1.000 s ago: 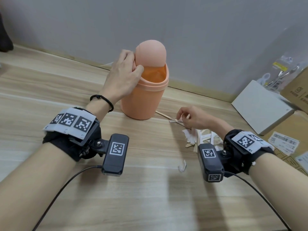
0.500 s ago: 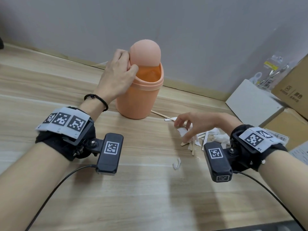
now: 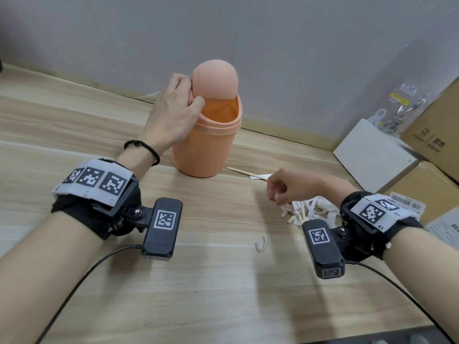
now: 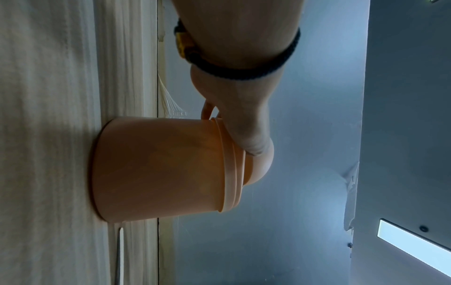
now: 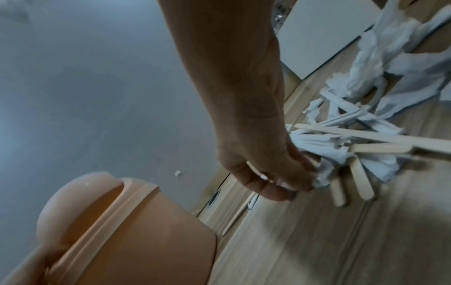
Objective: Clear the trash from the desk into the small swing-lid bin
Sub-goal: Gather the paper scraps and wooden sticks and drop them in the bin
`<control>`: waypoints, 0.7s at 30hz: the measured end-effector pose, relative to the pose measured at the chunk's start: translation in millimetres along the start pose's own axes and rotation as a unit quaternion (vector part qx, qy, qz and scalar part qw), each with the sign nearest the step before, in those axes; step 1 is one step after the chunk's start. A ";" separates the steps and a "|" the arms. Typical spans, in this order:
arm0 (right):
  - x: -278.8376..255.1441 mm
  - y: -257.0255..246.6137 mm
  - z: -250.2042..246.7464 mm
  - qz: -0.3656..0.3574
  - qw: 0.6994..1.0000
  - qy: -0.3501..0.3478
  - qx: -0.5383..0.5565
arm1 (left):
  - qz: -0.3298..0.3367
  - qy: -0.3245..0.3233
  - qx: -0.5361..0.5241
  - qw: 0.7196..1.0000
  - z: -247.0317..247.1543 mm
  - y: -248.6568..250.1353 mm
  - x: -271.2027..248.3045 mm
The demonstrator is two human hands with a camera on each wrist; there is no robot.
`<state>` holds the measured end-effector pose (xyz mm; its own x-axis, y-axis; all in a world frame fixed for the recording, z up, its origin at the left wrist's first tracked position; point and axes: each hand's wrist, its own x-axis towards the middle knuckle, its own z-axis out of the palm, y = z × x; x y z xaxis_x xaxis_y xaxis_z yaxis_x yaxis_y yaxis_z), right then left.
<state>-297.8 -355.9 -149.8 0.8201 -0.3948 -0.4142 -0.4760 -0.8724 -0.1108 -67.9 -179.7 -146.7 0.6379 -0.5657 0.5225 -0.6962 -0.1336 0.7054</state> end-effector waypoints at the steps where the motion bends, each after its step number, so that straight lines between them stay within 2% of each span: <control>1: -1.0 -0.6 -1.0 -0.013 0.999 0.033 0.038 | 0.001 0.000 0.000 1.000 -0.1 -0.1 0.1; 5: -2.8 -7.9 -11.7 -0.050 0.968 0.167 0.181 | 0.003 0.001 0.007 1.000 0.5 -0.5 0.1; 8: -3.2 -19.9 -18.0 -0.078 0.943 0.251 0.204 | 0.005 -0.002 0.006 1.000 1.3 0.2 -0.1; 10: -3.1 -26.7 -21.4 -0.092 0.931 0.274 0.222 | 0.007 -0.002 0.006 1.000 0.9 -0.1 -0.3; 12: -3.1 -28.0 -21.9 -0.100 0.945 0.236 0.205 | 0.009 -0.002 0.007 1.000 1.0 -0.2 -0.5; 14: -4.7 -22.3 -18.1 -0.086 0.973 0.162 0.137 | 0.009 -0.001 0.008 1.000 1.6 0.4 -0.7; 16: -6.9 -13.1 -10.9 -0.057 0.989 0.113 0.070 | 0.010 0.000 0.009 1.000 1.4 0.9 -0.4; 21: -12.9 2.2 7.9 0.013 0.995 0.092 0.029 | 0.011 0.003 0.009 1.000 0.5 0.6 -0.2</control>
<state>-312.0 -350.4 -151.8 0.8495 -0.4673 -0.2447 -0.5104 -0.8454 -0.1574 -68.7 -180.1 -146.7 0.6244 -0.5638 0.5406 -0.7155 -0.1351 0.6855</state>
